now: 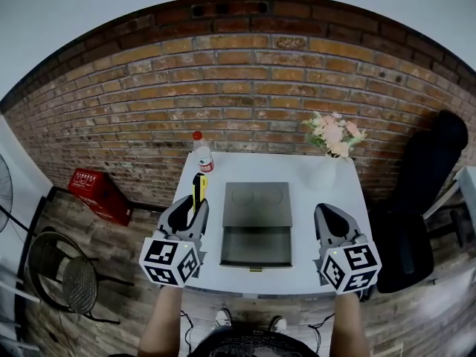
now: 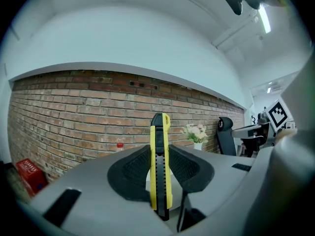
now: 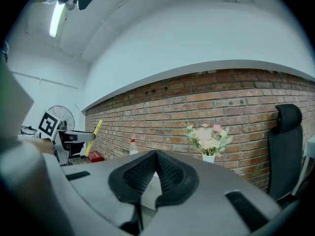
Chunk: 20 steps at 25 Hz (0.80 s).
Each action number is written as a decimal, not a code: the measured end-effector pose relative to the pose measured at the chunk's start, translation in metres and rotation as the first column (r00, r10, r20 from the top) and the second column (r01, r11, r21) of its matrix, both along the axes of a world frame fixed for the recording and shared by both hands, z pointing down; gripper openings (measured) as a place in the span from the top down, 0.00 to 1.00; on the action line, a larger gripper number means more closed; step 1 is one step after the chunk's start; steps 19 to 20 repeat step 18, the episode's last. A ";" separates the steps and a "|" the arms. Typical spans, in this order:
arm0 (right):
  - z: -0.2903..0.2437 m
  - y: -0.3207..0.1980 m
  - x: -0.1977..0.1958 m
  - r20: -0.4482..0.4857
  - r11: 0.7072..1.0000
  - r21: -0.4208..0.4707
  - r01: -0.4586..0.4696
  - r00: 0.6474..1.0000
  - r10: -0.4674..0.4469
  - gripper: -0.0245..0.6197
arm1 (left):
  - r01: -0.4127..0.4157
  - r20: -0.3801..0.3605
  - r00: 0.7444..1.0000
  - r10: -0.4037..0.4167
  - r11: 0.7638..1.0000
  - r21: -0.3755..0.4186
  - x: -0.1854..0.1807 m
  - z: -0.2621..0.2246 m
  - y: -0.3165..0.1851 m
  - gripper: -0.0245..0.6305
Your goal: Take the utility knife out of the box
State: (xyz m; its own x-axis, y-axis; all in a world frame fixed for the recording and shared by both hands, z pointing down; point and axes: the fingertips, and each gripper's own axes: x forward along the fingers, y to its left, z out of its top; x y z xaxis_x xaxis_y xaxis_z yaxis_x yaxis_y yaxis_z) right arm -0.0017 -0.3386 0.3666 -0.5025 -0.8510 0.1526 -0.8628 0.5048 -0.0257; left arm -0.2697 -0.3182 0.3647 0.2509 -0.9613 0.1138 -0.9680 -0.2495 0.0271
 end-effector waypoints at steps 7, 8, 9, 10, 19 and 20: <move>0.001 0.000 0.004 -0.005 1.000 -0.003 -0.006 1.000 0.006 0.93 | -0.009 -0.001 1.000 0.009 1.000 -0.007 0.004 0.003 -0.003 0.77; 0.001 0.001 0.004 -0.007 1.000 -0.004 -0.007 1.000 0.007 0.93 | -0.010 -0.002 1.000 0.010 1.000 -0.006 0.005 0.003 -0.004 0.77; 0.001 0.001 0.005 -0.008 1.000 -0.003 -0.009 1.000 0.009 0.93 | -0.011 -0.002 1.000 0.011 1.000 -0.006 0.005 0.003 -0.004 0.77; 0.001 0.001 0.005 -0.008 1.000 -0.003 -0.010 1.000 0.010 0.93 | -0.012 -0.001 1.000 0.012 1.000 -0.006 0.006 0.003 -0.004 0.77; 0.000 0.002 0.005 -0.012 1.000 -0.001 -0.012 1.000 0.012 0.93 | -0.025 0.000 1.000 0.025 1.000 -0.008 0.010 0.004 -0.006 0.77; 0.000 0.002 0.005 -0.012 1.000 -0.001 -0.012 1.000 0.012 0.93 | -0.025 0.000 1.000 0.025 1.000 -0.008 0.010 0.004 -0.006 0.77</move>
